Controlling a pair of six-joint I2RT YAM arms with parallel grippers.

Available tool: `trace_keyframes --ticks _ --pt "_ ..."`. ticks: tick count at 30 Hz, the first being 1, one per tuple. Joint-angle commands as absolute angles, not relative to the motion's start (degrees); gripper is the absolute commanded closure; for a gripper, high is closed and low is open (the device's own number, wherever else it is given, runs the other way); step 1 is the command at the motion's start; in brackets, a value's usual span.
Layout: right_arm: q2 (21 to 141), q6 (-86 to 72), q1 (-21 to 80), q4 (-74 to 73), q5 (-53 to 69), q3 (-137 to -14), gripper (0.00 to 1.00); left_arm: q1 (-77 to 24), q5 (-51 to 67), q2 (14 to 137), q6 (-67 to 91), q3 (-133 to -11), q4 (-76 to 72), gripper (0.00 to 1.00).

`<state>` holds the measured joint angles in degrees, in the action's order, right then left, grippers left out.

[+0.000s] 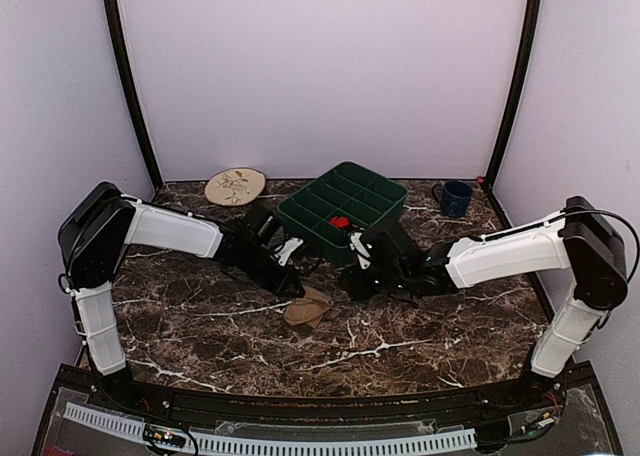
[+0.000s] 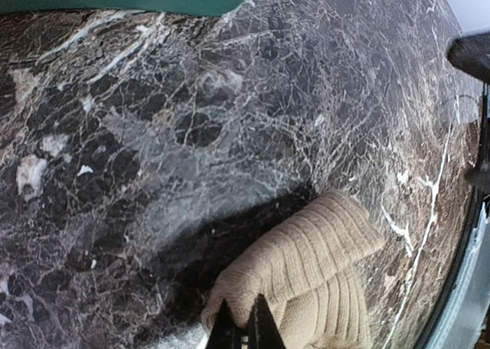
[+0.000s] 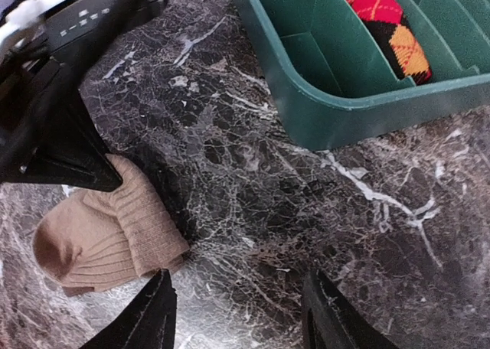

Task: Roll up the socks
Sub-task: Roll the sock at the center of the board.

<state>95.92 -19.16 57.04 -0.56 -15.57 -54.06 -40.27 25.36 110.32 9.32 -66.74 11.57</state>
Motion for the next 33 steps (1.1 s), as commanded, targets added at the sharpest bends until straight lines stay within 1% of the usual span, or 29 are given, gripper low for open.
trace_keyframes --ticks 1,8,15,23,33 --pt "97.7 -25.7 53.0 4.5 -0.7 -54.9 0.46 -41.3 21.4 104.8 6.1 -62.2 6.1 1.0" --pt "100.5 -32.1 48.3 11.7 11.5 -52.4 0.45 -42.3 16.3 101.7 4.2 -56.4 -1.8 1.0" --pt "104.8 -34.9 47.5 17.6 19.0 -51.6 0.44 -43.0 15.0 100.8 1.9 -52.6 -10.4 1.0" --pt "108.8 -39.2 46.5 26.5 24.4 -50.1 0.44 -43.8 15.8 100.7 1.0 -50.2 -16.5 1.0" --pt "112.6 -42.8 46.0 35.0 25.6 -48.0 0.43 -44.3 16.6 99.3 1.8 -46.4 -21.8 1.0"
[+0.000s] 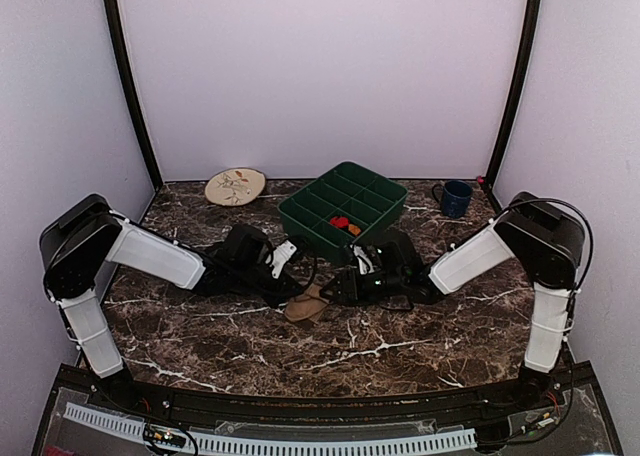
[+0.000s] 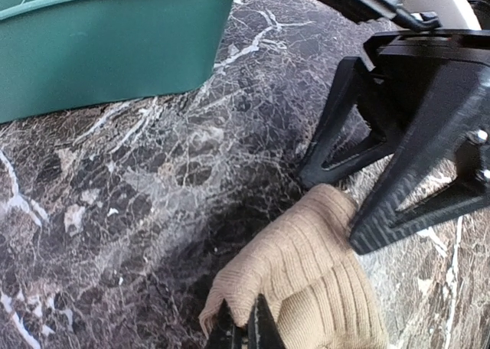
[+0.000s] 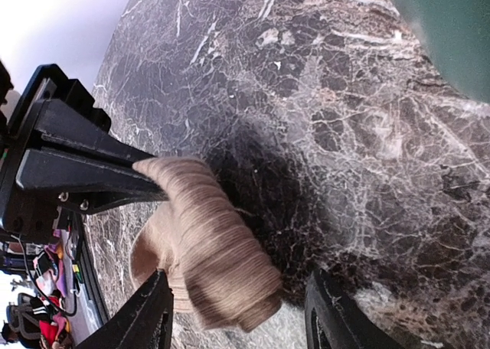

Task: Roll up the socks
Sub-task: Roll the sock at the center of the board.

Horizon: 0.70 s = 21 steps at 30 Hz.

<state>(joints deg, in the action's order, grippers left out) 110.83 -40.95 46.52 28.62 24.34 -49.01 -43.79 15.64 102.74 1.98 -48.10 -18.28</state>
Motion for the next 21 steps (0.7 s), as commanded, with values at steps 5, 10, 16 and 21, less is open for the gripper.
trace_keyframes --ticks 5,10,16,21 --pt "114.9 -43.5 46.0 37.8 26.9 -48.7 0.45 -44.3 16.5 99.2 1.7 -45.4 -23.3 1.0" --pt "116.0 -43.6 46.0 39.8 27.3 -48.4 0.55 -44.3 16.3 100.0 1.8 -45.2 -24.7 1.0" --pt "114.8 -42.3 46.0 40.4 26.2 -46.5 0.74 -44.3 16.3 101.3 2.1 -45.7 -25.1 1.0" --pt "114.2 -38.7 45.9 38.6 25.6 -47.2 0.96 -44.3 16.0 102.9 3.4 -48.0 -21.4 1.0"
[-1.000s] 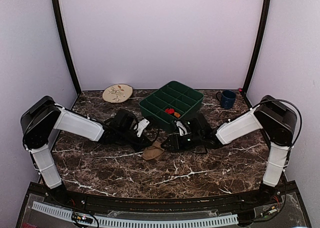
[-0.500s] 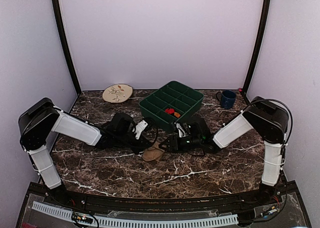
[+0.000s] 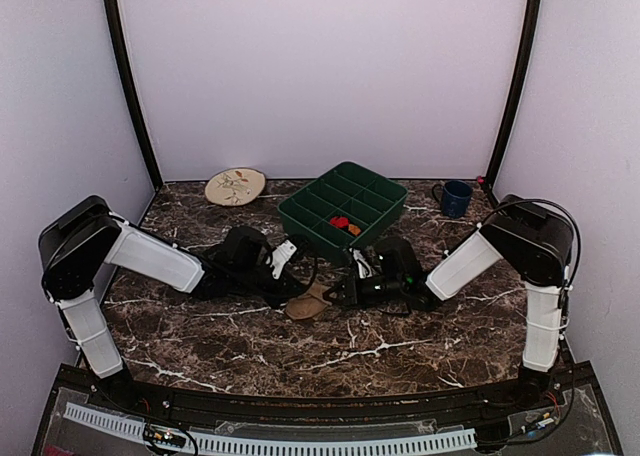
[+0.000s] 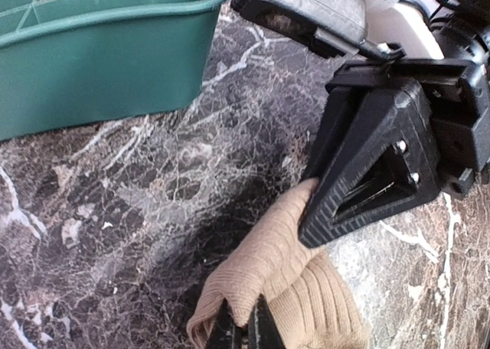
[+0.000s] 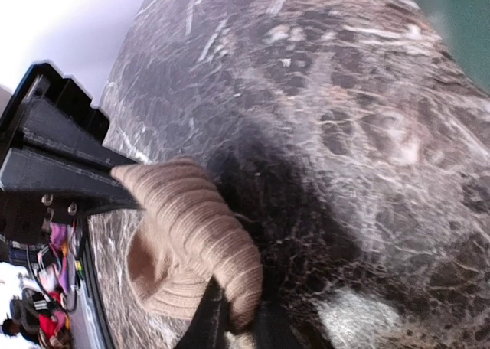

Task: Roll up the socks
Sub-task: Roll the sock at the center of the board.

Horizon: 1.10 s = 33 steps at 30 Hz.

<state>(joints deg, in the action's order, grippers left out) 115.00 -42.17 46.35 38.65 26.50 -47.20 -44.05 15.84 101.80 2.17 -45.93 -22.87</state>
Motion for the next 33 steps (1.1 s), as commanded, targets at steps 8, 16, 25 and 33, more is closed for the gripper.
trace_keyframes --ticks 8,16,25,33 --pt "111.4 -25.5 47.3 27.9 19.1 -50.3 1.0 -44.3 11.0 103.7 7.6 -51.6 -14.1 0.73" --pt "109.3 -14.7 52.5 20.7 8.2 -52.5 1.0 -44.3 11.8 101.6 12.0 -53.0 -11.1 0.6" --pt "108.4 -5.8 60.2 18.0 -8.8 -52.9 1.0 -44.2 13.5 98.1 18.5 -53.9 -7.0 0.57" --pt "110.0 -0.3 67.0 19.4 -28.4 -52.7 1.0 -43.0 17.0 95.9 24.6 -53.7 -3.7 0.58"
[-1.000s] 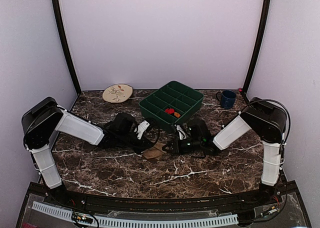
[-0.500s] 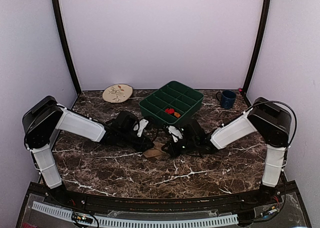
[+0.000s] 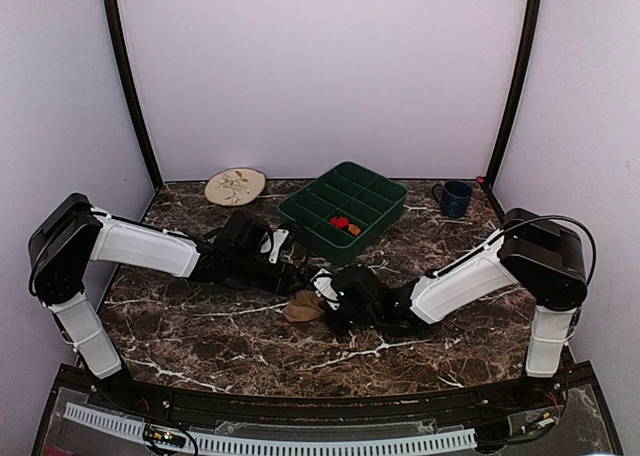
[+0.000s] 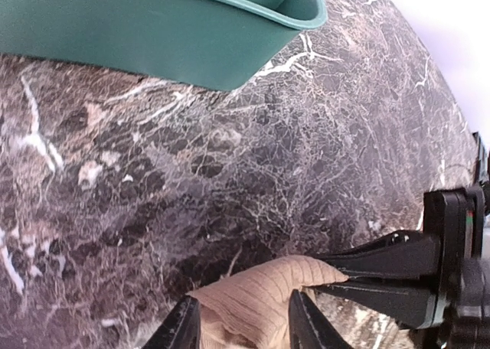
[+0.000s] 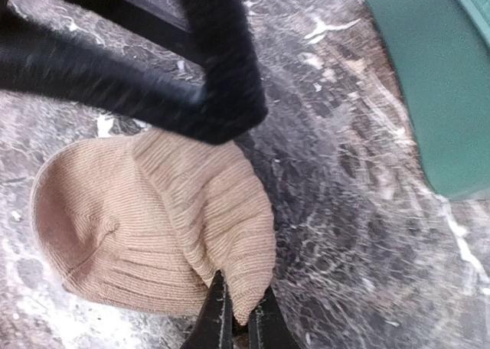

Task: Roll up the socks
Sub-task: Roll the sock at the center of the board.

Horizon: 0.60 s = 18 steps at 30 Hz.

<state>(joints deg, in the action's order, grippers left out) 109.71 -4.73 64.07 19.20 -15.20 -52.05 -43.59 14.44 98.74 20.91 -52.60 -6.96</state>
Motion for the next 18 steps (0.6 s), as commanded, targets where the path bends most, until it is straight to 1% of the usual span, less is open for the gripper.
trace_keyframes --ticks 1,7,13,18 --pt "110.3 1.2 67.9 19.7 -30.7 -52.7 1.0 -43.0 17.1 96.0 24.8 -54.1 -2.8 0.58" --pt "113.7 8.1 73.5 23.0 -42.8 -53.1 1.0 -42.6 19.4 97.6 26.2 -57.0 3.0 0.58" --pt "116.3 12.7 77.7 26.3 -49.8 -52.4 1.0 -41.9 23.3 98.3 26.8 -58.8 6.1 0.57" --pt "118.8 18.0 80.6 28.2 -53.7 -52.8 1.0 -41.8 26.2 99.7 24.9 -62.2 12.0 0.58"
